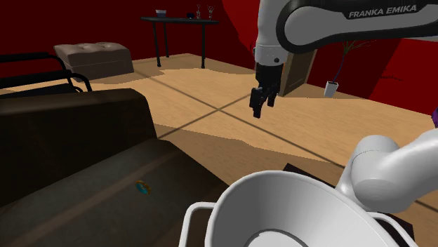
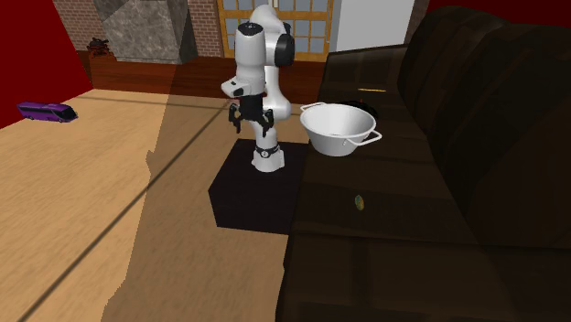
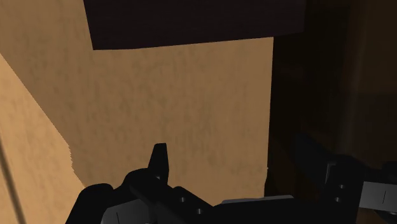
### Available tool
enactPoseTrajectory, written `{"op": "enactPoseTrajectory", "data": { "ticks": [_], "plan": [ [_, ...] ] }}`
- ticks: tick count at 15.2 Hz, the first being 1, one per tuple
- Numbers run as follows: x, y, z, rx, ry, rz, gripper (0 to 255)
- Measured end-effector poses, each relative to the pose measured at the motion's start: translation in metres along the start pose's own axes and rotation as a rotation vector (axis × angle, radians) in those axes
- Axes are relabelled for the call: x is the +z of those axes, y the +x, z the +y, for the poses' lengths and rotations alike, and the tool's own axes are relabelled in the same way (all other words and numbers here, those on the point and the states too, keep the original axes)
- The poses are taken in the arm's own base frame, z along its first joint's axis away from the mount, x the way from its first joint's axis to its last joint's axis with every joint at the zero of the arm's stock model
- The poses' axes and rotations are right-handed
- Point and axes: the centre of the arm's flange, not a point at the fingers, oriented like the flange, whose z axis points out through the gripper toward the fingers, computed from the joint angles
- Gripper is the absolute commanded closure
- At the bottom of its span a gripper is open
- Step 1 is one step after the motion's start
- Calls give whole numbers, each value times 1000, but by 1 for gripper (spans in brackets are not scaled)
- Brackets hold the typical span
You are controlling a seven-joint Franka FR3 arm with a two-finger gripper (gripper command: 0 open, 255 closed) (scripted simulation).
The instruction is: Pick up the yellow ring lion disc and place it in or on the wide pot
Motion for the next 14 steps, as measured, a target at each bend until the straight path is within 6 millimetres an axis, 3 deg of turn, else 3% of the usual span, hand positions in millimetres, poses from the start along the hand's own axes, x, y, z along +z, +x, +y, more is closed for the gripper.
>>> {"op": "enactPoseTrajectory", "data": {
  "ticks": [14],
  "plan": [
    [34, 70, -162, -109, 36, 28, 0]
  ]
}}
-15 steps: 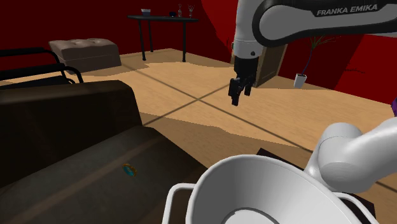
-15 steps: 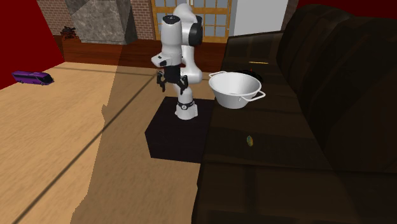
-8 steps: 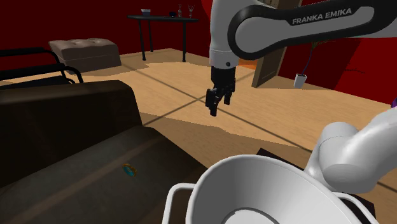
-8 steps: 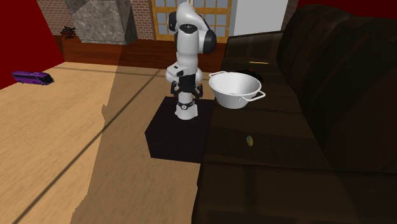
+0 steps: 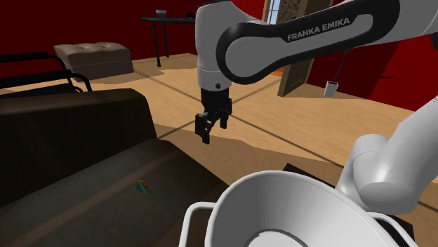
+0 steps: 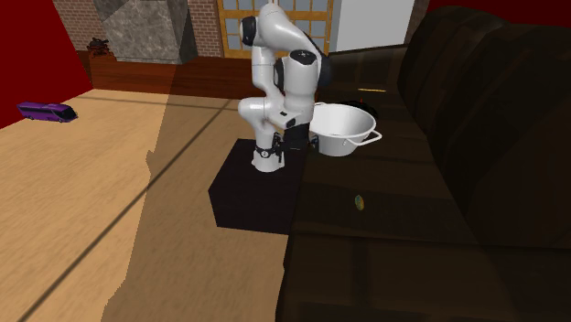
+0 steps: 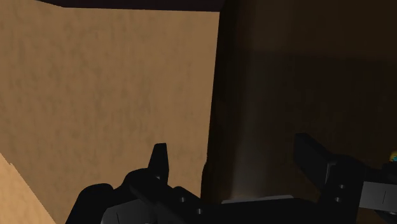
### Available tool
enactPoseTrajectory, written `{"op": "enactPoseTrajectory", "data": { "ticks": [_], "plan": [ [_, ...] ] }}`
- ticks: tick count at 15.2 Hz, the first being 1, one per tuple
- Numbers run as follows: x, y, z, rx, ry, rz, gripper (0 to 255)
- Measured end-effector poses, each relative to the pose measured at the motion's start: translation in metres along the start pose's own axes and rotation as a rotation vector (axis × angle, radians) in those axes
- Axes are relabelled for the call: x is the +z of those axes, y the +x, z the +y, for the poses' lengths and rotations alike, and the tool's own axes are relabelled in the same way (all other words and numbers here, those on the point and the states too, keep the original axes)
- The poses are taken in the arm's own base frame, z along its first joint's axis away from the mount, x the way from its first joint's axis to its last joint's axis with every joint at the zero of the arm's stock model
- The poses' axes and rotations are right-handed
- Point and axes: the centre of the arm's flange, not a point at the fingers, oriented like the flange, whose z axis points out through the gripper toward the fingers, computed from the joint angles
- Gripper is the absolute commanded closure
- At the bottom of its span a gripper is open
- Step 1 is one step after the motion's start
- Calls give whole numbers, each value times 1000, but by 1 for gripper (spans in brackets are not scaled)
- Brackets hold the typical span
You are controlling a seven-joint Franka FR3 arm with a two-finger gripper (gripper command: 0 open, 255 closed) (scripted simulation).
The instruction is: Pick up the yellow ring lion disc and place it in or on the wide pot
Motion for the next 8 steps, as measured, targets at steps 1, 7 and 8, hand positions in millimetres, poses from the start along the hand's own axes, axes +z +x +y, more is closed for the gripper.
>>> {"op": "enactPoseTrajectory", "data": {
  "ticks": [1, 7, 8],
  "plan": [
    [4, 3, -11, -7, 3, 2, 0],
    [20, 35, -80, -54, 18, 14, 0],
    [20, 37, -92, -62, 20, 15, 0]
  ]
}}
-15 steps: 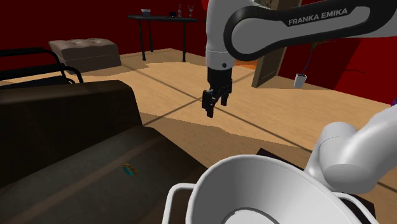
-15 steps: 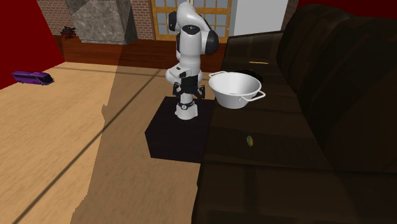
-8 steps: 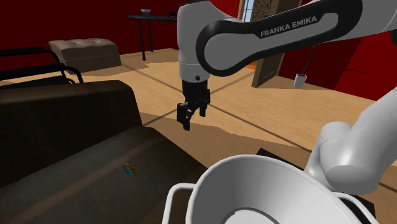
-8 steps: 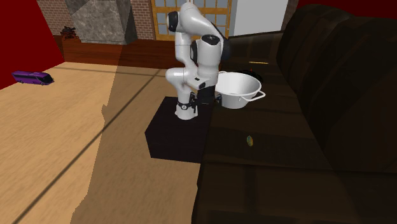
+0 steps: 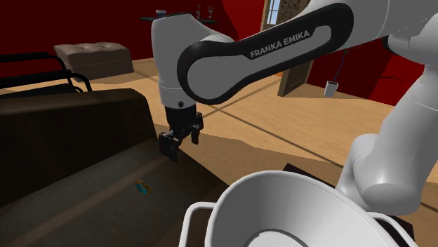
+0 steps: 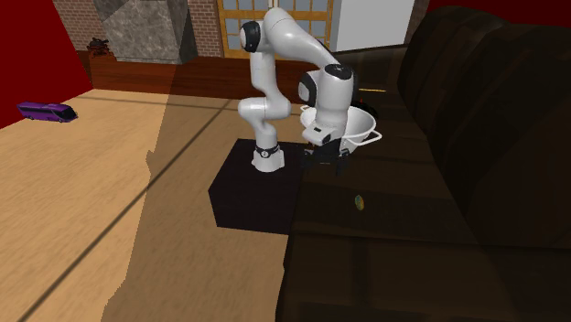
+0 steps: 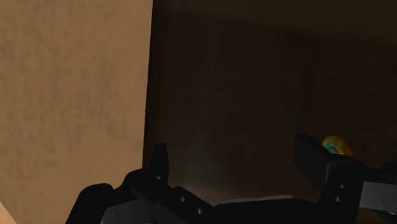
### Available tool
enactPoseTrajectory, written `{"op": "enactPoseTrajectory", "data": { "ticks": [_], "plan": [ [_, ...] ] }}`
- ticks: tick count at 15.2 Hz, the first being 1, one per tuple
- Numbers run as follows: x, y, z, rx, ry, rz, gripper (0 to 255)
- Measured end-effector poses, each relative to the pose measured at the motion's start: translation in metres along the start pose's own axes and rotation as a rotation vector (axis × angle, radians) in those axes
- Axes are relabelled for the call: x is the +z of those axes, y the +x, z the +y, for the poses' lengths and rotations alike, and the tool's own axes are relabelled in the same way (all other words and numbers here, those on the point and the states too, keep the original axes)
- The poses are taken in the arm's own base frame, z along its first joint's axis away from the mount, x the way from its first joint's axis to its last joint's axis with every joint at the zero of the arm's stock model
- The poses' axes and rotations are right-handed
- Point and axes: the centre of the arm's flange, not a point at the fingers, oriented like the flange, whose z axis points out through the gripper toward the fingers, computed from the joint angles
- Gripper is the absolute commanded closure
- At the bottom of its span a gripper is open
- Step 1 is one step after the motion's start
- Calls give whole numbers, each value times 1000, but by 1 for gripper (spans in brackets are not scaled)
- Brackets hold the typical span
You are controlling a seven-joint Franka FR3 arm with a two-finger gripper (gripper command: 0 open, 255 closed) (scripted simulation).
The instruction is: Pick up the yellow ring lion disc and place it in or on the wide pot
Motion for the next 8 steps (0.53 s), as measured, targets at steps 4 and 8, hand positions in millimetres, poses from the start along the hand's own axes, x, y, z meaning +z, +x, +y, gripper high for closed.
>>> {"op": "enactPoseTrajectory", "data": {
  "ticks": [4, 8],
  "plan": [
    [11, 20, -46, -31, 11, 8, 0],
    [22, 40, -95, -63, 21, 16, 0]
  ]
}}
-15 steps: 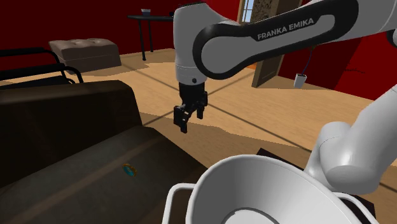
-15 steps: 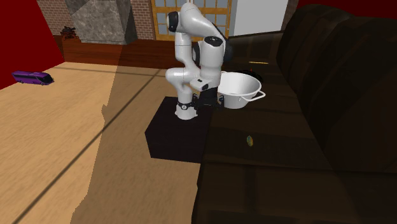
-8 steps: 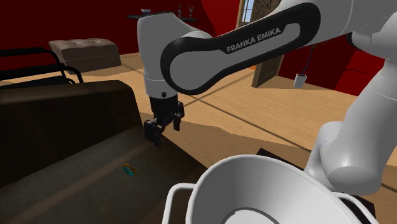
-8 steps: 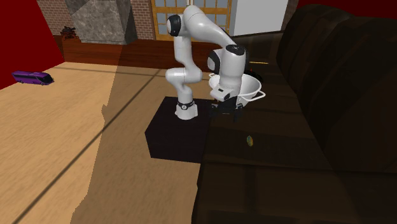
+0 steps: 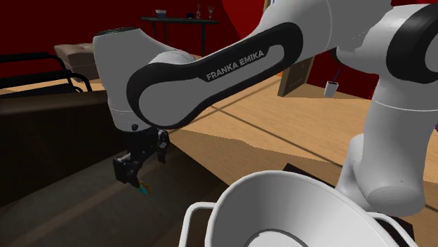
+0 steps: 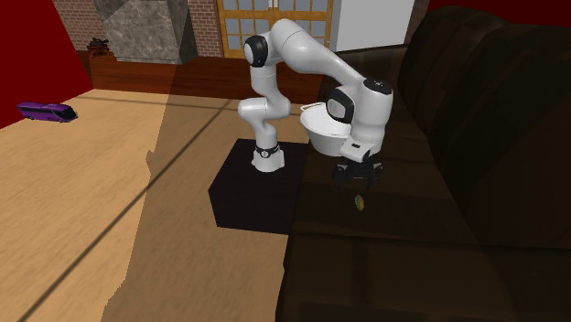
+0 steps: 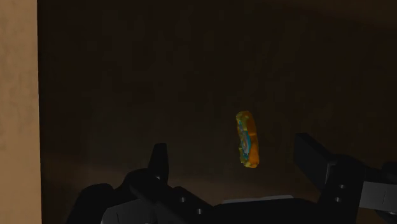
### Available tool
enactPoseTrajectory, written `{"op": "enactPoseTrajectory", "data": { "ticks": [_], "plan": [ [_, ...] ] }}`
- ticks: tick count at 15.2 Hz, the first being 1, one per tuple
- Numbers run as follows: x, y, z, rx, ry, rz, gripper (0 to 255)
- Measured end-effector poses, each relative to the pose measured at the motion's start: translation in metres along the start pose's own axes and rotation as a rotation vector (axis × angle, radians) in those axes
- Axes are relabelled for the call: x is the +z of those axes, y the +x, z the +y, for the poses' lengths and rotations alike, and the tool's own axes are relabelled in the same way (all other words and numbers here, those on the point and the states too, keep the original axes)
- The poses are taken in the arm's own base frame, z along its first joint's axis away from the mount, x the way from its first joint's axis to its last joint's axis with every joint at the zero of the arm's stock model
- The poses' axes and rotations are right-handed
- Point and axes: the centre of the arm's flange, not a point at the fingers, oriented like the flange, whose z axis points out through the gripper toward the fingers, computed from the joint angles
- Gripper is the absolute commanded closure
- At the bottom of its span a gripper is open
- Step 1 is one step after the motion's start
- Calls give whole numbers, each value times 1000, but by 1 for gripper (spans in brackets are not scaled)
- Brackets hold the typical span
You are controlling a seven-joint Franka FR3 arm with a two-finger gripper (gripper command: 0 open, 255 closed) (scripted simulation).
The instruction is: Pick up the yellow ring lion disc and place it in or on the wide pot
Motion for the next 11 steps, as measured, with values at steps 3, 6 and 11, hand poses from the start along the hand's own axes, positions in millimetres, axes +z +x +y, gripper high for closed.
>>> {"op": "enactPoseTrajectory", "data": {
  "ticks": [3, 6, 11],
  "plan": [
    [7, 8, -19, -13, 5, 3, 0],
    [21, 9, -21, -15, 5, 4, 0],
    [43, 9, -21, -15, 5, 4, 0]
  ]
}}
